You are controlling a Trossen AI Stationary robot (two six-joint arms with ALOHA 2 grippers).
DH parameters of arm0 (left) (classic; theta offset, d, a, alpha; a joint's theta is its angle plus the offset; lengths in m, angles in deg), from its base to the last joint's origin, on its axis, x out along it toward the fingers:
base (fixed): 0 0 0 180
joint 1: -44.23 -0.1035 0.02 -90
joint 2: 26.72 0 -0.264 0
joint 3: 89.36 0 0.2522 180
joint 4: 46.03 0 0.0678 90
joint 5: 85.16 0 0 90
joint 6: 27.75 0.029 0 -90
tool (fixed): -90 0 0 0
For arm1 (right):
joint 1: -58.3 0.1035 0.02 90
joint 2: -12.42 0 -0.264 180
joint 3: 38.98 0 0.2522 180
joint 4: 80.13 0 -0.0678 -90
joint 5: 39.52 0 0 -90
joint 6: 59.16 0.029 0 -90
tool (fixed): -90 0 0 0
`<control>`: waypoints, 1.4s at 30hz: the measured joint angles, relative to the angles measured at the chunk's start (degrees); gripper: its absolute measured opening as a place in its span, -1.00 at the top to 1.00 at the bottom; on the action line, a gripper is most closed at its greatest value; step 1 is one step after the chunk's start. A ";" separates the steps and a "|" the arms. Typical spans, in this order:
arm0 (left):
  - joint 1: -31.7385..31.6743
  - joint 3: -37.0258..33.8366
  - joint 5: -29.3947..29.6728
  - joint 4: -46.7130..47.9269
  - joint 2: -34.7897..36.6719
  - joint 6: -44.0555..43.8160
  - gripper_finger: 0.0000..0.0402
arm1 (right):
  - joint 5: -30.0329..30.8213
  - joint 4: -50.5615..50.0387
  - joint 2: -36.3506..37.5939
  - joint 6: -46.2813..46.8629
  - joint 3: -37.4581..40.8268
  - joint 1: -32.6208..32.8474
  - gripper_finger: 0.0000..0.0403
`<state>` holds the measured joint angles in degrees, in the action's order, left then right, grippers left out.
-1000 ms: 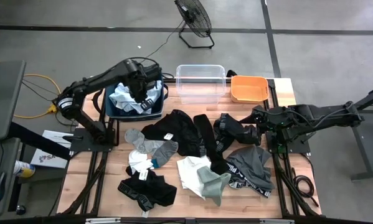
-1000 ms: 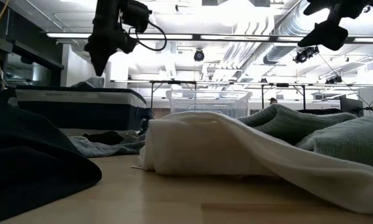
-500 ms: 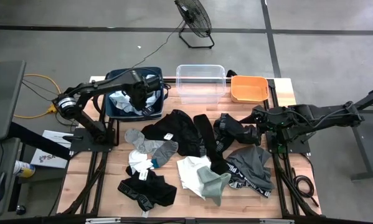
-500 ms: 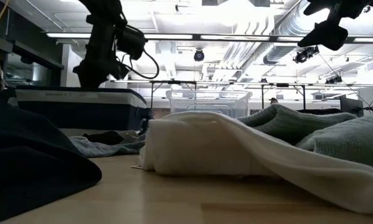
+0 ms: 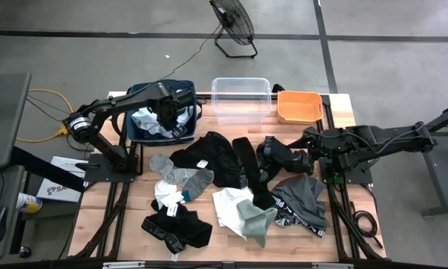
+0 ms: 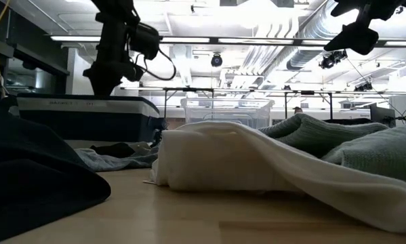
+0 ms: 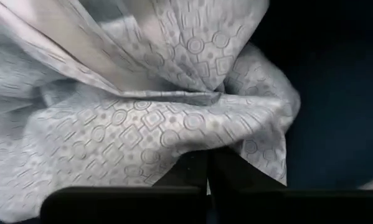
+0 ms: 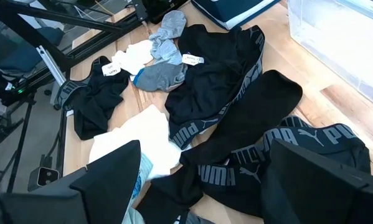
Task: Pick & Place Cloths
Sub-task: Put the white plaid shirt into the blue bin, then put the top right black boxer short into the transparent bin
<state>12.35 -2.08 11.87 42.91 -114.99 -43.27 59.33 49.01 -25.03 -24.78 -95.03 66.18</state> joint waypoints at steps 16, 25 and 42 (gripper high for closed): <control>0.02 13.84 -2.09 4.23 0.04 1.40 0.59 | -0.04 -0.02 0.00 -1.62 0.00 0.00 -0.74; 0.07 18.78 -8.93 3.61 0.27 1.71 0.13 | 0.00 0.00 0.00 -2.26 0.00 -0.02 -0.74; 14.80 14.62 -4.40 -16.30 9.82 3.77 0.21 | -2.76 0.79 -1.18 -5.69 0.02 -0.02 -0.74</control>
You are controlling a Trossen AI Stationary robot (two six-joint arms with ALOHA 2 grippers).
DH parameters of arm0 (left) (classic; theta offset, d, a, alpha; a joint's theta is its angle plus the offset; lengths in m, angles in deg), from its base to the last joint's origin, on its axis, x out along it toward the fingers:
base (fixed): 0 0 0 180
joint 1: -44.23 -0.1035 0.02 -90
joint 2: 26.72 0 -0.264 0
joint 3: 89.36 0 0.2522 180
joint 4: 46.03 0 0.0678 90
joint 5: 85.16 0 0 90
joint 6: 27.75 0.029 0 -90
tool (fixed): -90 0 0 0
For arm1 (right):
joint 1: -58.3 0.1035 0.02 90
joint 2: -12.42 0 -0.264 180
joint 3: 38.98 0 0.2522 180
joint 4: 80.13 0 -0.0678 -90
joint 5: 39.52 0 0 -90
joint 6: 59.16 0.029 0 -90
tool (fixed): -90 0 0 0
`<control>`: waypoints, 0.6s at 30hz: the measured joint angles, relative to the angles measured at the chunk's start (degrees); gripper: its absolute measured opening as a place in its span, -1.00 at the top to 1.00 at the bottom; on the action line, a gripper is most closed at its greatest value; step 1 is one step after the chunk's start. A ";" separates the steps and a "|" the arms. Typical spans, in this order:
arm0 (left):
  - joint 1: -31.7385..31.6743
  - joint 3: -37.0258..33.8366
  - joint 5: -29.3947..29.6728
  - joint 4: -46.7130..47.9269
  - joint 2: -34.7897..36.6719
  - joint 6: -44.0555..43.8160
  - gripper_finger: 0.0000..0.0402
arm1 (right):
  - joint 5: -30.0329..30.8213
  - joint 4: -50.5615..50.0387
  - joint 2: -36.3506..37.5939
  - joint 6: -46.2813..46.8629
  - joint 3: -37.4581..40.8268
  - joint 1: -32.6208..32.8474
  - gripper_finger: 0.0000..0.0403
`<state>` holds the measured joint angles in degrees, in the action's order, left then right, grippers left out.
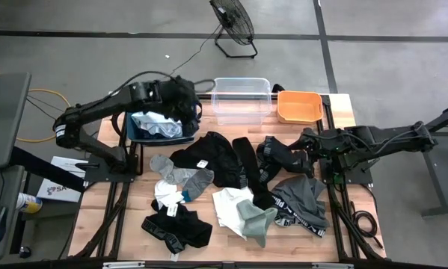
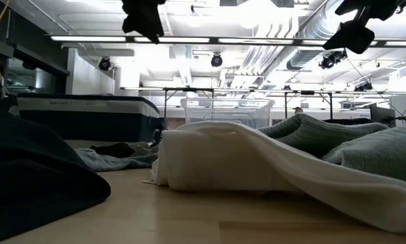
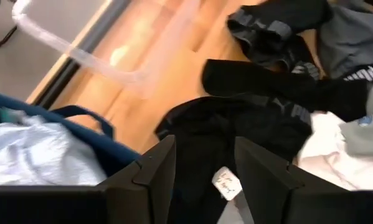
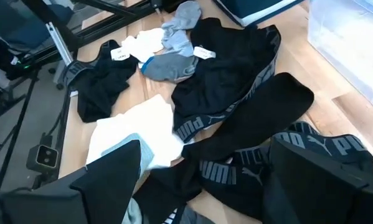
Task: Pick & Place Cloths
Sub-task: Put the top right black boxer short into the transparent bin
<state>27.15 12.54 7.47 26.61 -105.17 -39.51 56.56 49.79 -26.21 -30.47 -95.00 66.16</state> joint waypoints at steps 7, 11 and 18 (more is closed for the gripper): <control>8.21 -7.63 5.12 -6.53 2.83 -4.29 0.21 | -2.09 0.42 -0.54 3.17 0.00 0.02 -0.74; 11.93 -14.09 5.62 -13.59 5.77 -7.12 0.21 | 1.25 -2.30 -1.13 2.95 0.00 0.02 -0.74; 16.87 -22.44 6.49 -22.44 9.72 -11.81 0.21 | 9.76 -8.36 -7.46 -3.10 0.00 0.00 -0.74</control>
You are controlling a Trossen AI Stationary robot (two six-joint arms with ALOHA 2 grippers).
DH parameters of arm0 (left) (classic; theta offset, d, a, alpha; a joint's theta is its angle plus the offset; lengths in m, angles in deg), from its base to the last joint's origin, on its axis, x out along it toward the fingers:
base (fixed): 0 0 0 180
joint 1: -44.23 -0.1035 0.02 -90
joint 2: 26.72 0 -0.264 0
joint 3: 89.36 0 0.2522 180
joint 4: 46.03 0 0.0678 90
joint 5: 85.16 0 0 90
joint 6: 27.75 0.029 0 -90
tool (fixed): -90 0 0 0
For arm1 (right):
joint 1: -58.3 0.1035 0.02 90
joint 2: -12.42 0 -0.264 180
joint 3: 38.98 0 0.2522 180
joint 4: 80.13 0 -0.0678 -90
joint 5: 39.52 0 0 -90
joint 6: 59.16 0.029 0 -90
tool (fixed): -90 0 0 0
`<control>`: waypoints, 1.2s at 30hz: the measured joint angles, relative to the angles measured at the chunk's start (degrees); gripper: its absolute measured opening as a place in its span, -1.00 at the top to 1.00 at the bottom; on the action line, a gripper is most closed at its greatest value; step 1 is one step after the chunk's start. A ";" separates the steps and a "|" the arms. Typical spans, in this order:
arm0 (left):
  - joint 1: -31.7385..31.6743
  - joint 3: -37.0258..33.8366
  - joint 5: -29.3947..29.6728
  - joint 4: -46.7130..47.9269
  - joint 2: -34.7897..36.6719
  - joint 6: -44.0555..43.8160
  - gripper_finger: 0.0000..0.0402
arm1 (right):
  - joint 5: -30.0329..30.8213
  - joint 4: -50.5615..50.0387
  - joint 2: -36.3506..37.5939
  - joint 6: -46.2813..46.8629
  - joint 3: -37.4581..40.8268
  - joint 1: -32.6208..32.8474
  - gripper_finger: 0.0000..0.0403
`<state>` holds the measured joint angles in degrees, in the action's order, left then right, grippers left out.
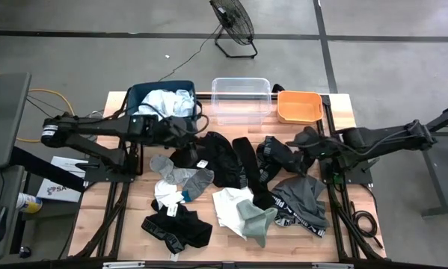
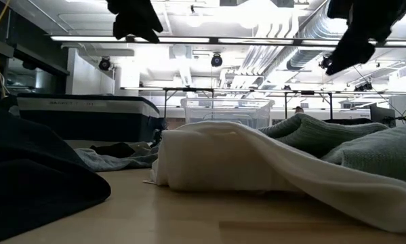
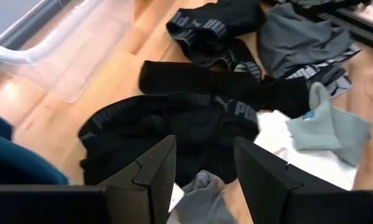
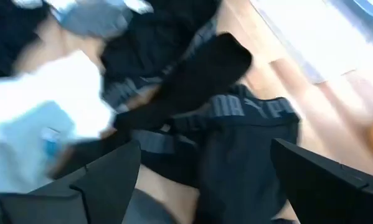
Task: Pick & Place Cloths
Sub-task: Put the top right black boxer short into the transparent bin
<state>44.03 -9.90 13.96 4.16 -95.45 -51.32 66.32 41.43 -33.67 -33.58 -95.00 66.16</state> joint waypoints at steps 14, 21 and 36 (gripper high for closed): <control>4.06 -1.81 4.62 -0.40 0.70 -2.73 0.21 | 10.68 5.17 -20.78 -15.56 0.00 0.02 -0.74; 4.06 -1.81 5.51 -0.38 0.70 -2.75 0.21 | 9.38 9.55 -28.43 -13.95 0.00 -2.43 -0.74; 4.04 -1.81 5.65 -0.18 0.66 -2.43 0.21 | -4.39 13.54 -34.21 -13.45 0.00 -15.43 -0.61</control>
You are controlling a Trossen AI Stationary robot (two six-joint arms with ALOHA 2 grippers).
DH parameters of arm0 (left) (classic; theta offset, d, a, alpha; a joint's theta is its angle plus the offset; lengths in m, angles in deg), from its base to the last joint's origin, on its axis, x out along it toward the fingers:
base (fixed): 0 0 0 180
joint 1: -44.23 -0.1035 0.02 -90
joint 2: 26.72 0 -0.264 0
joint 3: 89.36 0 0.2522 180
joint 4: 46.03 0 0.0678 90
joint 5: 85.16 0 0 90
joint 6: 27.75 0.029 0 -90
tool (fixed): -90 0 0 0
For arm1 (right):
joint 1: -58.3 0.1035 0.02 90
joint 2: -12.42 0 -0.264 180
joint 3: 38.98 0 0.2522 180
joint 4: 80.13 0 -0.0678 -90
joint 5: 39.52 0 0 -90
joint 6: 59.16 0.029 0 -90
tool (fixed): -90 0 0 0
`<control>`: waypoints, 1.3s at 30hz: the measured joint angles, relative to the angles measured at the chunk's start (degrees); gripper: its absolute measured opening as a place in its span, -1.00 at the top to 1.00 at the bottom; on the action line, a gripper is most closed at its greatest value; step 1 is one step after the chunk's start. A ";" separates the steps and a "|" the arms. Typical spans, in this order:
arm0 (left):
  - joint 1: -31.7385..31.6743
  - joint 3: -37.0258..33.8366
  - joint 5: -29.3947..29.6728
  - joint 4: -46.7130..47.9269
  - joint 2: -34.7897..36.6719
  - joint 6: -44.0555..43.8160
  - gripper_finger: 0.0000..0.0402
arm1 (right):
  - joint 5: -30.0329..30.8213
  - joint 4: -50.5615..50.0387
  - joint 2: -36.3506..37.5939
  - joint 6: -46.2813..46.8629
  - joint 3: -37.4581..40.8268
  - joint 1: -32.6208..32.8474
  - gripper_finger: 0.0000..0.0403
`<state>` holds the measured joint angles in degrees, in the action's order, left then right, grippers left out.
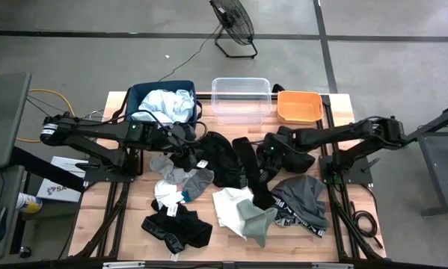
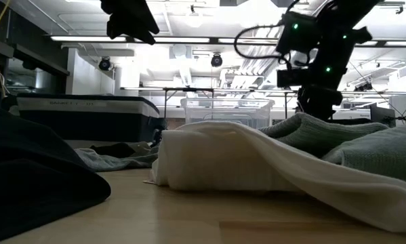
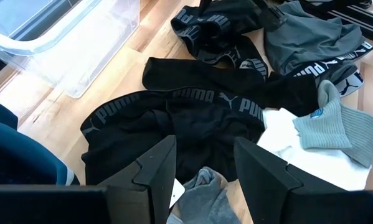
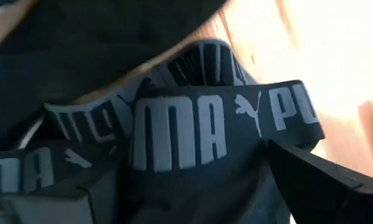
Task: Pick & Place Cloths
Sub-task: Put the top right black boxer short into the transparent bin
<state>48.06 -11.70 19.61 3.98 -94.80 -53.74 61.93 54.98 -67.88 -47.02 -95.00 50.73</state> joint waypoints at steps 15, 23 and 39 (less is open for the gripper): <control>-0.07 0.02 -0.02 1.45 -0.02 0.20 0.21 | -7.61 0.08 -1.65 10.80 0.00 -4.22 0.63; -0.07 0.04 -0.23 1.42 -0.02 0.21 0.21 | -11.26 -0.01 1.37 18.75 -0.04 -3.69 0.97; -0.07 0.04 -0.70 1.29 -0.02 0.20 0.21 | -2.25 -4.60 13.26 17.12 -17.00 -1.79 0.98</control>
<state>48.00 -11.66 18.91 5.27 -94.82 -53.55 59.67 50.38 -54.62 -29.90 -112.00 48.94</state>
